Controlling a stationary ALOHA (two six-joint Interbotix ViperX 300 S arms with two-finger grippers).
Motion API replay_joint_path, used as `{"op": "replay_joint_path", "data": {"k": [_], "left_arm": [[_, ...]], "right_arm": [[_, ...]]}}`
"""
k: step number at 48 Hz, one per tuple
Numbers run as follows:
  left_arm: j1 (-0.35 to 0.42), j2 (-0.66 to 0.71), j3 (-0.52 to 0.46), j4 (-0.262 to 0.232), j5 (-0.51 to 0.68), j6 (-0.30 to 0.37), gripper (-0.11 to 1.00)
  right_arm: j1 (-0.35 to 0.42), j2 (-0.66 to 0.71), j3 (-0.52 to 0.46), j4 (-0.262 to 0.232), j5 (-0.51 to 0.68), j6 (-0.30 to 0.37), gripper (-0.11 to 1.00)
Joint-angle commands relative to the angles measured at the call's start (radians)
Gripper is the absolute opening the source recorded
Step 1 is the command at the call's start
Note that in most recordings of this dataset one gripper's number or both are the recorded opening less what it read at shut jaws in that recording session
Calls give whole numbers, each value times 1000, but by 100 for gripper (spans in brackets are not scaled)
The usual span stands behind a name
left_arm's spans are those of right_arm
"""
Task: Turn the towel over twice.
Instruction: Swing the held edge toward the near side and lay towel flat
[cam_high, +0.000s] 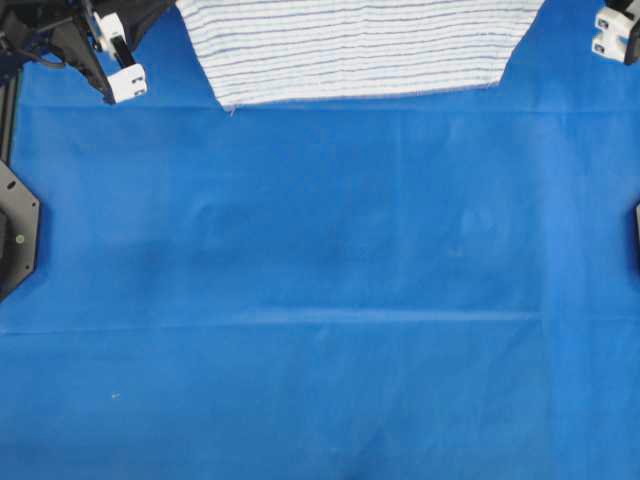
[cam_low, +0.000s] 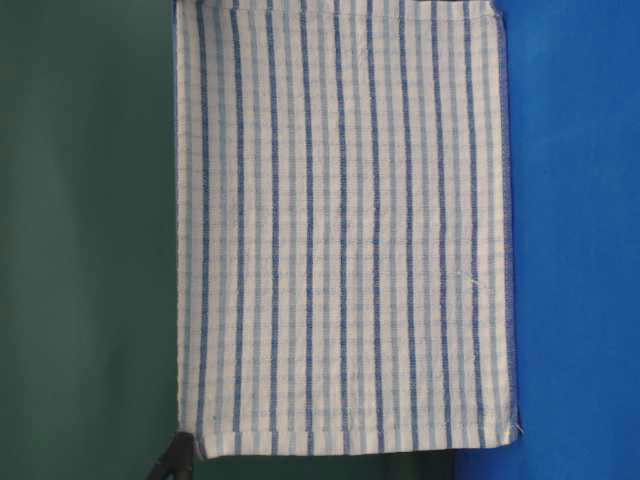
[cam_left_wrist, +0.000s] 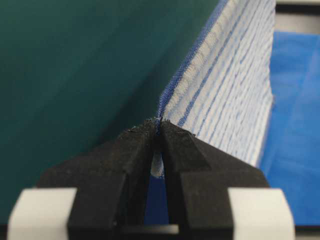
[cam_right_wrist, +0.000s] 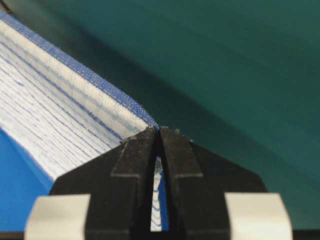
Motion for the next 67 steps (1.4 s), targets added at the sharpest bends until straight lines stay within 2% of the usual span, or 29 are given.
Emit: {"op": "replay_joint_path", "data": {"k": [1,9,17,25,30,40,45,54,62,67], "left_arm": [[3,-18,-18,-2,20,2,4],[-40,-26,-11,-2,117,-9,4],[-140,-18,6,-2,250,-71,4],[-276,17,61,-6,311,-95,4],[-359,55,109,-8,313,-163,4],[-488,133,153,-8,299,-351,4],[-565,183,166,-6,278,-416,4],[-698,291,167,-8,175,-476,4],[-801,408,146,-8,120,-528,4],[-827,449,121,-8,118,-546,4]], "right_arm": [[12,-2,-23,2,6,6,5],[100,-3,-15,23,86,11,5],[265,5,29,107,199,20,5],[408,49,106,195,210,80,5],[483,103,144,219,206,138,5],[660,268,183,227,143,298,5],[749,354,183,227,112,377,5],[893,479,152,225,106,509,5],[979,522,121,225,107,568,5],[1005,532,110,225,107,583,5]]}}
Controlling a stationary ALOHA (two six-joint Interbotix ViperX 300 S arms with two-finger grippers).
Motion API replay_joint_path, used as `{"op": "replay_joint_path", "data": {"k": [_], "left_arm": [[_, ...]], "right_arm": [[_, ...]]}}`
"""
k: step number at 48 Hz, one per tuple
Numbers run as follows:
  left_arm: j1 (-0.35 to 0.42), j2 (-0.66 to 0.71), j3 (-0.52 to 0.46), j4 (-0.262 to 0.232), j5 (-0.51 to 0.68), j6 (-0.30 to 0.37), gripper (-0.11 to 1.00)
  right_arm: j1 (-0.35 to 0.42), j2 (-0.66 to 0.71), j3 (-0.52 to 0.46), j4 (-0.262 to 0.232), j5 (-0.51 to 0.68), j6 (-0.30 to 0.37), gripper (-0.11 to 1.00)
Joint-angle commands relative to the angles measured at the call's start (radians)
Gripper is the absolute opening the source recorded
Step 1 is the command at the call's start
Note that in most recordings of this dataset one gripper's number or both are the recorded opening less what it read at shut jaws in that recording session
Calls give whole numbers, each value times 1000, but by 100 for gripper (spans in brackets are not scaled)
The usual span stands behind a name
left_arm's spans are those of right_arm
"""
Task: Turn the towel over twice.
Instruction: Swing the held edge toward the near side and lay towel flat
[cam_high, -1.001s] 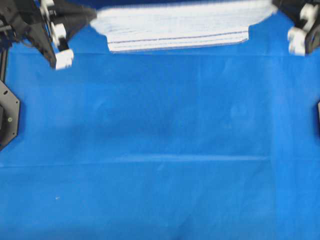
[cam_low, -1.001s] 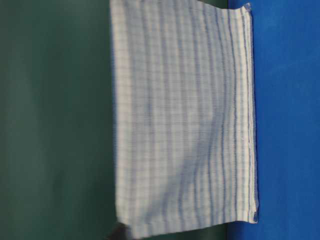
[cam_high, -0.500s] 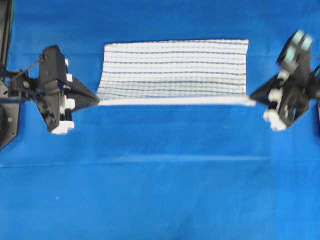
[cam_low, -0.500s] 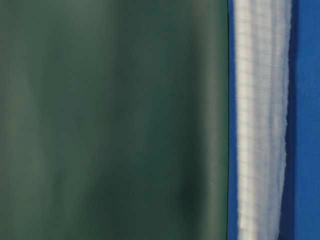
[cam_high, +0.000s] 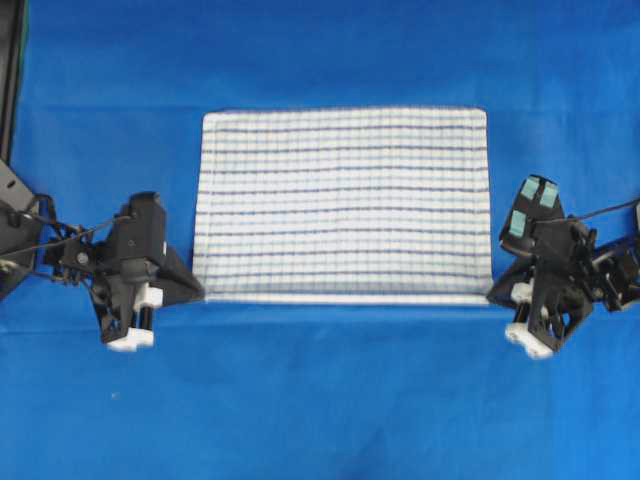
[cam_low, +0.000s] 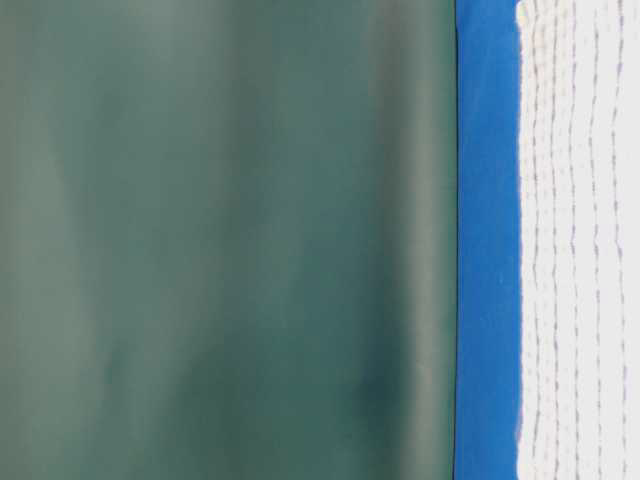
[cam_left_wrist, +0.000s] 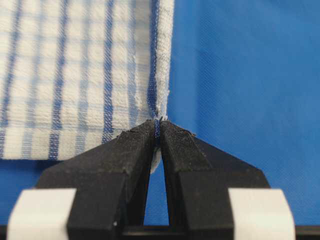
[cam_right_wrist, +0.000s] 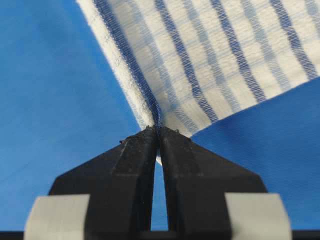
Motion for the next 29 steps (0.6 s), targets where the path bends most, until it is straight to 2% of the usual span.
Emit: {"op": "replay_joint_path", "data": {"k": [1,12,29], "left_arm": [[-23,21,-26,-2,-8,-5,4],[-28,31,-34,-2,-8,-5,4],[-18,21,-32,-2,-11,-2,4]], "right_arm": [[20,2,-20,2,3,3,5],[29,5,-21,-5,3,3,5],[28,5,-26,-41,3,3,6]]}}
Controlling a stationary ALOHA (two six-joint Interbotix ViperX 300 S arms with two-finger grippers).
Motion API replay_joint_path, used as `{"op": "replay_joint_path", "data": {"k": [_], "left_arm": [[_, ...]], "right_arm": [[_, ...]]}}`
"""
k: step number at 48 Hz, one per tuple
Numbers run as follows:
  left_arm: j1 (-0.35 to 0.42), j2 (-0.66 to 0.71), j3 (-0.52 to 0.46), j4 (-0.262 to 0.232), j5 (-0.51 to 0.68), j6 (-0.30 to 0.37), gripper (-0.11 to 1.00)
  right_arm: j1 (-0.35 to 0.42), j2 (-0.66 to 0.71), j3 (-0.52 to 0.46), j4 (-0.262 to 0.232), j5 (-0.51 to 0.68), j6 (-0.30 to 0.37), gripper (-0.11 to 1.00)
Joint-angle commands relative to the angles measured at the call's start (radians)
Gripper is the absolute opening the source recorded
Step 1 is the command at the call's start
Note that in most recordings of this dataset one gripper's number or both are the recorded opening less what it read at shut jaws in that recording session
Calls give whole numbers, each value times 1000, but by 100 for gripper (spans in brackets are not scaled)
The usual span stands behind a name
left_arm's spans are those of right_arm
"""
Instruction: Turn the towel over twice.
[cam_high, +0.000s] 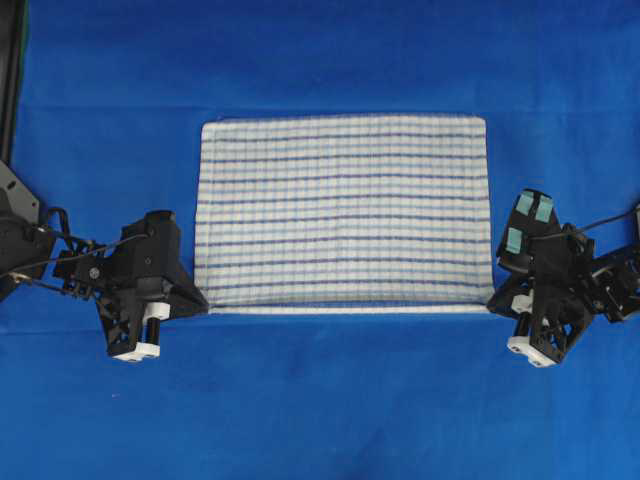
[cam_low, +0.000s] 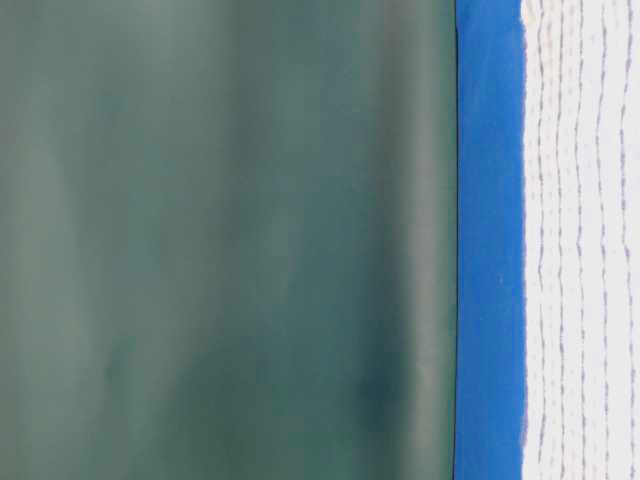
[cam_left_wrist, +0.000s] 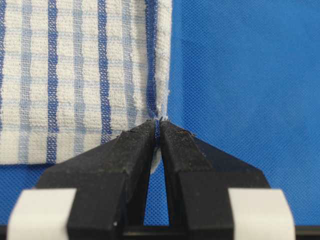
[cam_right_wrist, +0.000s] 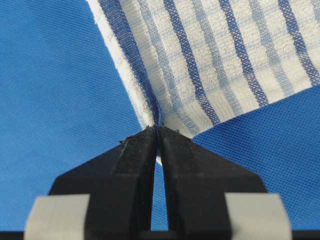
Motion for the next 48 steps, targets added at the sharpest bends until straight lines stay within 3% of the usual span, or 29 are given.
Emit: {"op": "replay_joint_path", "data": {"k": [1,4,7,14,16,19,26,34,41,48], "left_arm": [[2,-15,-11,0,-6,0,4],[2,-21,-14,-2,-3,0,6],[2,-31,-15,-2,2,3,15],[3,-83,-15,0,21,15,57],[8,-103,-17,0,32,17,70],[17,-147,-17,3,51,21,84],[60,-250,-21,5,89,49,81],[115,-377,-34,5,106,173,81],[176,-474,-38,5,106,279,81],[247,-566,-31,5,104,324,81]], "right_arm": [[6,-6,-20,-3,-3,2,6],[5,-6,-23,-3,3,2,8],[5,-6,-28,-5,17,2,24],[5,-18,-60,-43,89,0,66],[5,-32,-75,-64,114,-6,69],[5,-57,-92,-98,141,-12,63],[-2,-146,-127,-225,202,-18,63],[-32,-275,-127,-379,219,-20,63],[-72,-397,-104,-479,219,-21,63],[-110,-532,-84,-575,221,-21,63]]}}
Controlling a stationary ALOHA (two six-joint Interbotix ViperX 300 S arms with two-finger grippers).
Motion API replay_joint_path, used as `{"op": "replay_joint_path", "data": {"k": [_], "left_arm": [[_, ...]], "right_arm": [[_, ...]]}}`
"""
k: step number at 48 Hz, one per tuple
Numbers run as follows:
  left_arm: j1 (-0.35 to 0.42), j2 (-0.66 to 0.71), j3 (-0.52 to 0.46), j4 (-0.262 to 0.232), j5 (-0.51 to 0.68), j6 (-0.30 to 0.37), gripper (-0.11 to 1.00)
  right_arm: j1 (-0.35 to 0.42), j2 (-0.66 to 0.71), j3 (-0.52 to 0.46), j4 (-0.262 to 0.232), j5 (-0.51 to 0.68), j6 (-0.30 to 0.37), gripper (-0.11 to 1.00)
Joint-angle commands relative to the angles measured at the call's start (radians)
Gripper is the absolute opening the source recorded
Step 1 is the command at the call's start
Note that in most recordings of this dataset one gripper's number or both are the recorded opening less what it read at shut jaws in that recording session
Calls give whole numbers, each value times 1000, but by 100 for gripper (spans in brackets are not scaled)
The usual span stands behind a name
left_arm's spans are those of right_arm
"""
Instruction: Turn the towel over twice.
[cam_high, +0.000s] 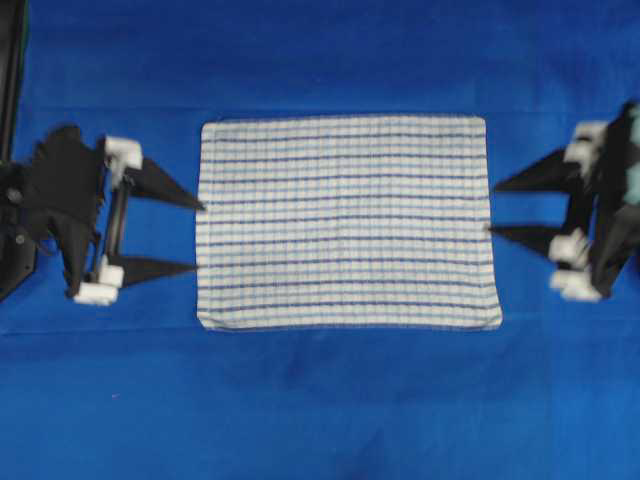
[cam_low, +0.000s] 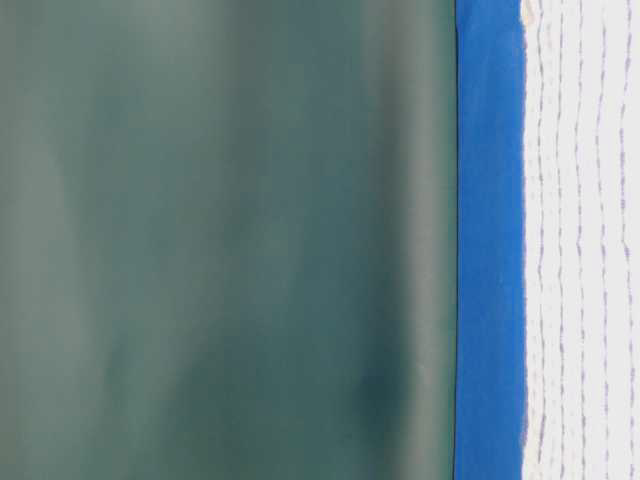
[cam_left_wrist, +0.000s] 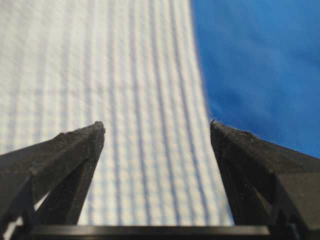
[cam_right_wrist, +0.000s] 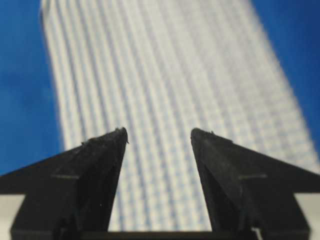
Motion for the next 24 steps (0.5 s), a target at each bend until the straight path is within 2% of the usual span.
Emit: {"op": "replay_joint_path", "data": {"k": [1,8,12,24], "left_arm": [[40,-58,-14,2,-6,14,81],[101,-167,6,2,-3,25,81],[121,-225,18,2,8,29,81],[140,-298,38,2,37,44,81]], "right_arm": [[-15,-75,-6,-57,0,-2,63],[-20,-175,0,-144,29,-8,62],[-20,-210,14,-173,43,-15,62],[-23,-233,29,-184,46,-15,62]]}}
